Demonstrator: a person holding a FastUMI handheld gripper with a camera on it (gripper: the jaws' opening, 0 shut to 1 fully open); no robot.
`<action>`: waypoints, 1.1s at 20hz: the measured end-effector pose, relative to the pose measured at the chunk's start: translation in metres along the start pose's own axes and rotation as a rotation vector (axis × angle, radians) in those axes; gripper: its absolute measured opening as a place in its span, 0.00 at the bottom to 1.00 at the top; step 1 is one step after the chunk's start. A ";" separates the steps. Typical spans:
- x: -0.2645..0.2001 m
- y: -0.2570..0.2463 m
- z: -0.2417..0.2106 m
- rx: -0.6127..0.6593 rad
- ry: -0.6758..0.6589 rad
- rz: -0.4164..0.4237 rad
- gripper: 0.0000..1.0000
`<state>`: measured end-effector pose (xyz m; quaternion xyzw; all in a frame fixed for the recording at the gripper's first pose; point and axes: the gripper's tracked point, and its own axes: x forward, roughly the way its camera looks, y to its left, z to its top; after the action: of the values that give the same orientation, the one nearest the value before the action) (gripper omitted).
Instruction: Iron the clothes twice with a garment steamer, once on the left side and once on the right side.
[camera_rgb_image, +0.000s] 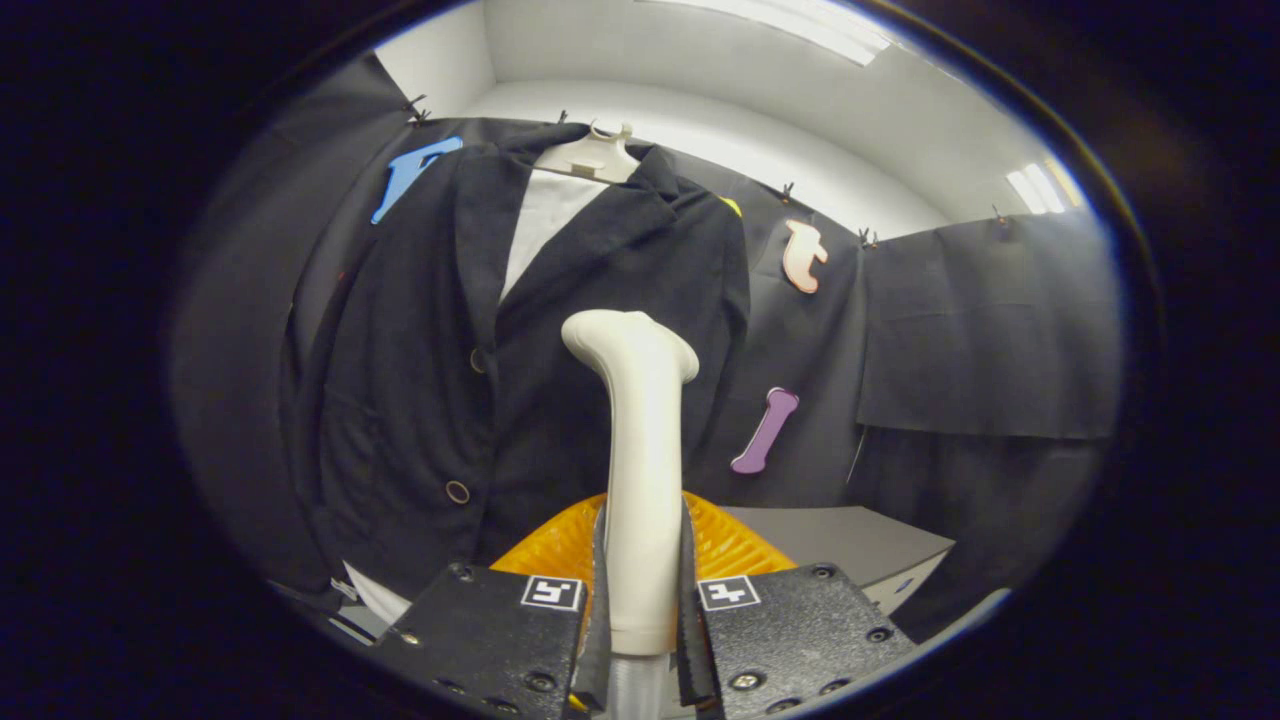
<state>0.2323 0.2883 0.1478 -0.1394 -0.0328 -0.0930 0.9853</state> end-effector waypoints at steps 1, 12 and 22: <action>-0.002 0.002 -0.008 -0.001 0.014 0.005 0.29; -0.029 0.010 -0.082 -0.062 0.133 0.044 0.29; -0.050 0.028 -0.118 -0.123 0.179 0.087 0.29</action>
<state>0.1931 0.2907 0.0226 -0.1919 0.0672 -0.0641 0.9770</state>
